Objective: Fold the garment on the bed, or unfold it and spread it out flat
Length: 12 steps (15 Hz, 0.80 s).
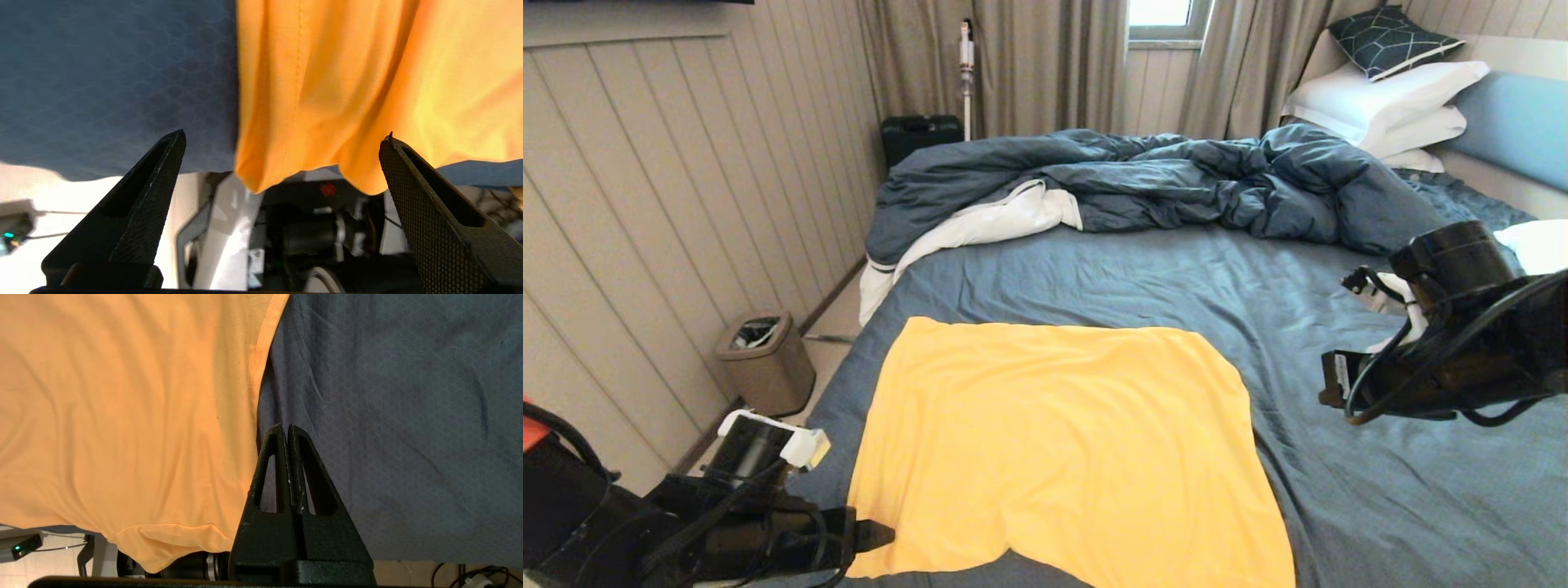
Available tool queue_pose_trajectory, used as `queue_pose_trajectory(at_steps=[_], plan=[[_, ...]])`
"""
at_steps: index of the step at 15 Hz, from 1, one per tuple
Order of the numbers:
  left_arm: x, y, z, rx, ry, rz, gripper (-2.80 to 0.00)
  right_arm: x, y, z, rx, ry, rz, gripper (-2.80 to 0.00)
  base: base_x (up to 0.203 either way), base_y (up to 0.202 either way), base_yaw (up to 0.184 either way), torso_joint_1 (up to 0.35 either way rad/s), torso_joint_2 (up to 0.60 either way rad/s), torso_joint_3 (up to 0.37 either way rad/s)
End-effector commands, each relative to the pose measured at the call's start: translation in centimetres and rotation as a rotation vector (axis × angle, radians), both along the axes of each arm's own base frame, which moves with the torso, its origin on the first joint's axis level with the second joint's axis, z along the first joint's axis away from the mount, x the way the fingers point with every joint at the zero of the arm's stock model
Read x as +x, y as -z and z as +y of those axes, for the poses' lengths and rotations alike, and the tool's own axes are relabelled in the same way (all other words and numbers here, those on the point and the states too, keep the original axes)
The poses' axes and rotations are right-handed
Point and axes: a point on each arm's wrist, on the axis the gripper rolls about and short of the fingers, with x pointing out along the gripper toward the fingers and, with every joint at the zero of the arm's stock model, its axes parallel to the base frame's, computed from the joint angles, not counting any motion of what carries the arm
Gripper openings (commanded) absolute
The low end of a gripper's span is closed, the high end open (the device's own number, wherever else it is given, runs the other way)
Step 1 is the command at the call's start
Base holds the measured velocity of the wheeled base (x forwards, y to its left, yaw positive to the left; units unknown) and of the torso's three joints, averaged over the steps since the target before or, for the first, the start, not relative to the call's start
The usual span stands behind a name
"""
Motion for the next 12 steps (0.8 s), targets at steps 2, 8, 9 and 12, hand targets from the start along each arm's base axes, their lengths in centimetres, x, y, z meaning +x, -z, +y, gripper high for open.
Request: queue_pose_trajectory(at_steps=[2,8,9,12], plan=[[0.4,0.6,-0.2,-0.006,0.005,0.023,0.00,1.1,0.9,0.1,-0.002,0.001,0.013,-2.80,0.000,0.000,0.000,0.000,0.00,0.000],[-0.1,0.7,-0.4,-0.007,0.023,0.037,-2.80,1.8,1.1,0.2,-0.002,0.000,0.018,-2.80,0.000,0.000,0.000,0.000,0.00,0.000],[-0.3,0.7,-0.6,-0.011,0.023,0.040,-2.80,1.9,1.2,0.2,-0.002,0.000,0.020,-2.80,0.000,0.000,0.000,0.000,0.00,0.000],[-0.9,0.7,-0.5,-0.007,0.017,0.054,-2.80,1.9,1.1,0.1,-0.002,0.003,0.019,-2.80,0.000,0.000,0.000,0.000,0.00,0.000]])
